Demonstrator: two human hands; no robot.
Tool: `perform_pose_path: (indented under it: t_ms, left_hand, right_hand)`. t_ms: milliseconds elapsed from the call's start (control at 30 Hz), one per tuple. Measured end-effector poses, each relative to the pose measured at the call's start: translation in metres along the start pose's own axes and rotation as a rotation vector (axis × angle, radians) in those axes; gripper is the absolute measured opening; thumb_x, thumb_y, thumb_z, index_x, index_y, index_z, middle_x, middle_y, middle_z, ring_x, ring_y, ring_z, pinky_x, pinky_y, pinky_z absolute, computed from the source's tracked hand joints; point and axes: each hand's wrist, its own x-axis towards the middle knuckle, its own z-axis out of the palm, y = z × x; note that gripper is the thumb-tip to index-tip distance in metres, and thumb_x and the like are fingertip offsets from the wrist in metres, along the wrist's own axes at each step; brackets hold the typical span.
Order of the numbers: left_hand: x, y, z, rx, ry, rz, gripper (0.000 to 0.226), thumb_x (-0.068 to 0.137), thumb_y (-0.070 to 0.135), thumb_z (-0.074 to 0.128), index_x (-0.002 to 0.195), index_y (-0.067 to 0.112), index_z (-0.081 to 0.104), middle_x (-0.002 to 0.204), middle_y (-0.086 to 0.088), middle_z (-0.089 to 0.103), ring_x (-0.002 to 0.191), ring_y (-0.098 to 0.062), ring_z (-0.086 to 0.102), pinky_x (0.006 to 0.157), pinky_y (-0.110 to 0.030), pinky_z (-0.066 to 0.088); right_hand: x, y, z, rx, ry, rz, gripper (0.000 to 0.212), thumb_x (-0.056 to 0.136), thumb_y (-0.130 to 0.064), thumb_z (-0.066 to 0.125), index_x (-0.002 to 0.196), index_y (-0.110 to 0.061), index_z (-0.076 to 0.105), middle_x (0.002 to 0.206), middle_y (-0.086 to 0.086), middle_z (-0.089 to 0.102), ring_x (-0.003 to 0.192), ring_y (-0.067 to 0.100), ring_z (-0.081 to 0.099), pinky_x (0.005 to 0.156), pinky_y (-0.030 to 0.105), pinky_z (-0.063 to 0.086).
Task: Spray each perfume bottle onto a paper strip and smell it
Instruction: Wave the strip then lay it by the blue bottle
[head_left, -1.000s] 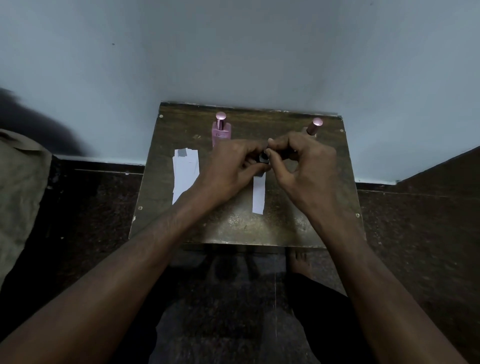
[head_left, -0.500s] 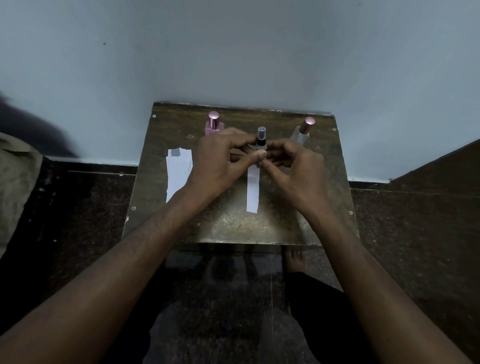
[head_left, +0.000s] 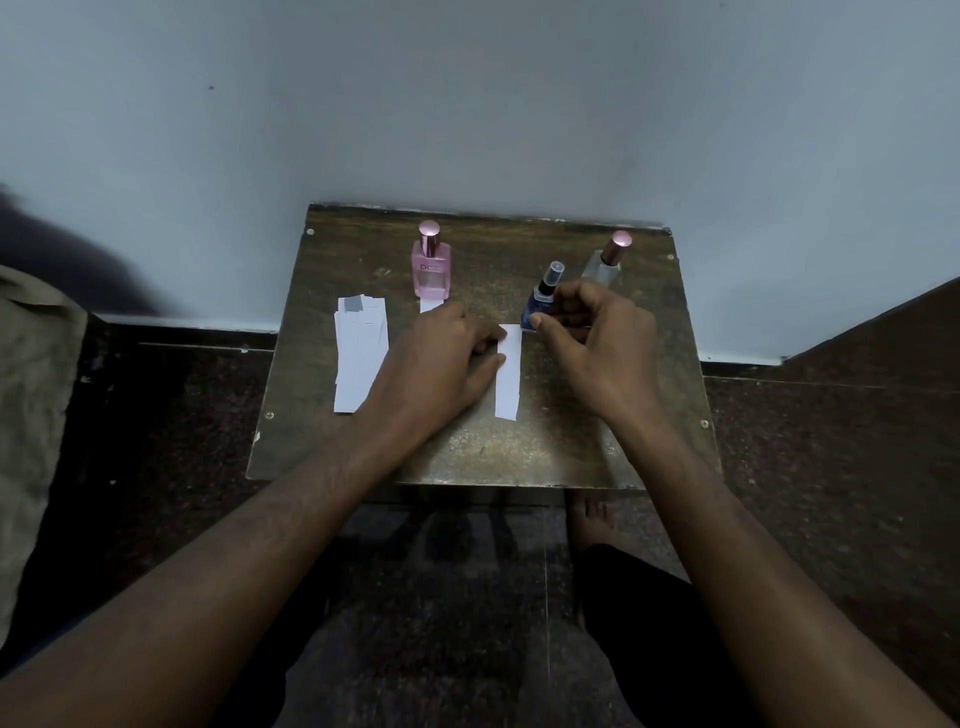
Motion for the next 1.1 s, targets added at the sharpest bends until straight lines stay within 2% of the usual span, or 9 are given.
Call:
perform_pose_path:
  t_ms: [133, 200, 300, 433, 600, 700, 767, 1000, 1100]
  left_hand:
    - [0.004, 0.003, 0.002, 0.018, 0.028, -0.054, 0.030, 0.098, 0.031, 0.071, 0.126, 0.023, 0.075, 0.102, 0.002, 0.072, 0.088, -0.013, 0.065, 0.072, -0.028, 0.048]
    - [0.006, 0.004, 0.004, 0.004, 0.037, -0.083, 0.030, 0.099, 0.029, 0.070, 0.128, 0.023, 0.075, 0.100, 0.004, 0.074, 0.086, -0.011, 0.065, 0.071, -0.027, 0.050]
    - [0.008, 0.007, 0.007, -0.007, 0.036, -0.112, 0.029, 0.100, 0.027, 0.068, 0.129, 0.022, 0.074, 0.099, 0.003, 0.075, 0.085, -0.012, 0.065, 0.071, -0.028, 0.051]
    - [0.022, 0.011, 0.009, 0.014, 0.067, -0.145, 0.024, 0.100, 0.032, 0.063, 0.123, 0.027, 0.070, 0.098, 0.006, 0.071, 0.087, -0.016, 0.067, 0.073, -0.041, 0.060]
    - [0.034, 0.010, 0.011, 0.051, 0.102, -0.168, 0.031, 0.102, 0.035, 0.063, 0.132, 0.027, 0.068, 0.105, 0.007, 0.072, 0.095, -0.016, 0.069, 0.069, -0.034, 0.054]
    - [0.037, 0.009, 0.011, 0.071, 0.109, -0.178, 0.028, 0.102, 0.037, 0.064, 0.128, 0.027, 0.069, 0.107, 0.006, 0.071, 0.095, -0.017, 0.069, 0.066, -0.033, 0.050]
    - [0.038, 0.009, 0.011, 0.071, 0.101, -0.177, 0.024, 0.102, 0.037, 0.064, 0.124, 0.028, 0.069, 0.107, 0.005, 0.070, 0.095, -0.018, 0.069, 0.065, -0.032, 0.047]
    - [0.041, 0.005, 0.012, 0.070, 0.086, -0.199, 0.016, 0.100, 0.036, 0.066, 0.112, 0.026, 0.069, 0.101, 0.004, 0.067, 0.092, -0.020, 0.067, 0.065, -0.037, 0.052]
    - [0.040, 0.007, 0.014, 0.085, 0.094, -0.211, 0.019, 0.102, 0.036, 0.064, 0.117, 0.025, 0.069, 0.104, 0.001, 0.068, 0.093, -0.023, 0.068, 0.068, -0.039, 0.054]
  right_hand:
    - [0.000, -0.001, 0.005, 0.017, 0.019, 0.024, 0.029, 0.091, -0.020, 0.083, 0.119, -0.021, 0.075, 0.092, -0.022, 0.067, 0.082, -0.014, 0.065, 0.074, -0.001, 0.048]
    - [-0.001, 0.000, 0.010, 0.036, 0.035, 0.031, 0.026, 0.091, -0.020, 0.083, 0.116, -0.021, 0.076, 0.090, -0.025, 0.068, 0.082, -0.016, 0.066, 0.074, 0.000, 0.048]
    - [-0.001, 0.000, 0.019, 0.057, 0.051, 0.047, 0.025, 0.091, -0.020, 0.083, 0.116, -0.019, 0.077, 0.090, -0.022, 0.070, 0.084, -0.013, 0.068, 0.076, 0.003, 0.051]
    - [0.016, -0.005, 0.024, 0.078, 0.052, 0.035, 0.025, 0.092, -0.016, 0.082, 0.116, -0.017, 0.075, 0.089, -0.026, 0.068, 0.085, -0.017, 0.067, 0.076, 0.002, 0.050]
    - [0.034, -0.002, 0.030, 0.069, 0.081, 0.037, 0.021, 0.091, -0.010, 0.080, 0.112, -0.014, 0.074, 0.086, -0.025, 0.067, 0.079, -0.021, 0.064, 0.073, 0.000, 0.048]
    - [0.037, -0.002, 0.032, 0.062, 0.065, 0.010, 0.024, 0.091, -0.005, 0.078, 0.113, -0.014, 0.074, 0.093, -0.012, 0.074, 0.081, -0.021, 0.064, 0.074, 0.000, 0.047]
    - [0.038, -0.001, 0.034, 0.041, 0.064, -0.023, 0.025, 0.091, 0.000, 0.075, 0.113, -0.012, 0.074, 0.094, -0.012, 0.072, 0.082, -0.022, 0.063, 0.074, -0.002, 0.045]
    - [0.039, -0.001, 0.037, 0.024, 0.054, -0.057, 0.026, 0.091, 0.003, 0.074, 0.113, -0.011, 0.072, 0.093, -0.015, 0.068, 0.083, -0.024, 0.061, 0.075, -0.001, 0.046]
    - [0.037, 0.001, 0.037, 0.013, 0.042, -0.058, 0.026, 0.092, 0.003, 0.074, 0.114, -0.011, 0.072, 0.093, -0.018, 0.067, 0.083, -0.024, 0.061, 0.076, -0.001, 0.046]
